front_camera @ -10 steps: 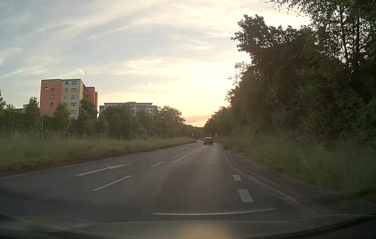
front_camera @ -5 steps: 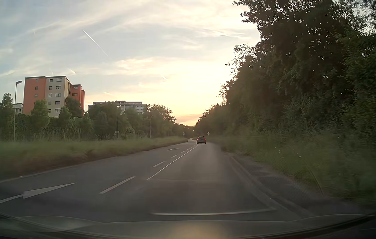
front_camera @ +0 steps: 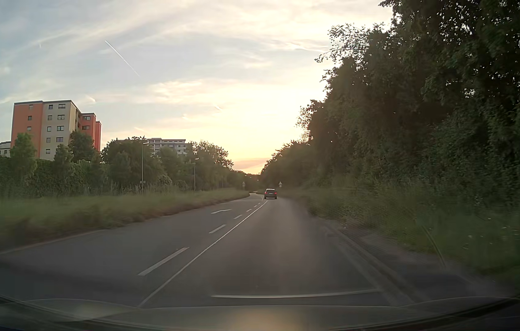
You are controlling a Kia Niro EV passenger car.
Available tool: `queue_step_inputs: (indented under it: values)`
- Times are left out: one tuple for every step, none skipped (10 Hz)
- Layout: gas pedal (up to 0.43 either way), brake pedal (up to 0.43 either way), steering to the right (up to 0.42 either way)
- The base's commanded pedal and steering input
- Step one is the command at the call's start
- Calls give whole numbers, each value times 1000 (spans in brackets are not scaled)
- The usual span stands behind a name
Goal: Follow the waypoints while adhering to traffic rules and regulations
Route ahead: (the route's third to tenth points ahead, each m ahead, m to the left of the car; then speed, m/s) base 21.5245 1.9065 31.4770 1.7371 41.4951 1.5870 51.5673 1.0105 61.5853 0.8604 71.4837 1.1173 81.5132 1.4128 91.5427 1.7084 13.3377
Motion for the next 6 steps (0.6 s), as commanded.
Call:
queue_step_inputs:
  values:
    - [197,0,9]
    - [189,0,9]
    - [189,0,9]
    - [189,0,9]
    - [189,0,9]
    - [157,0,9]
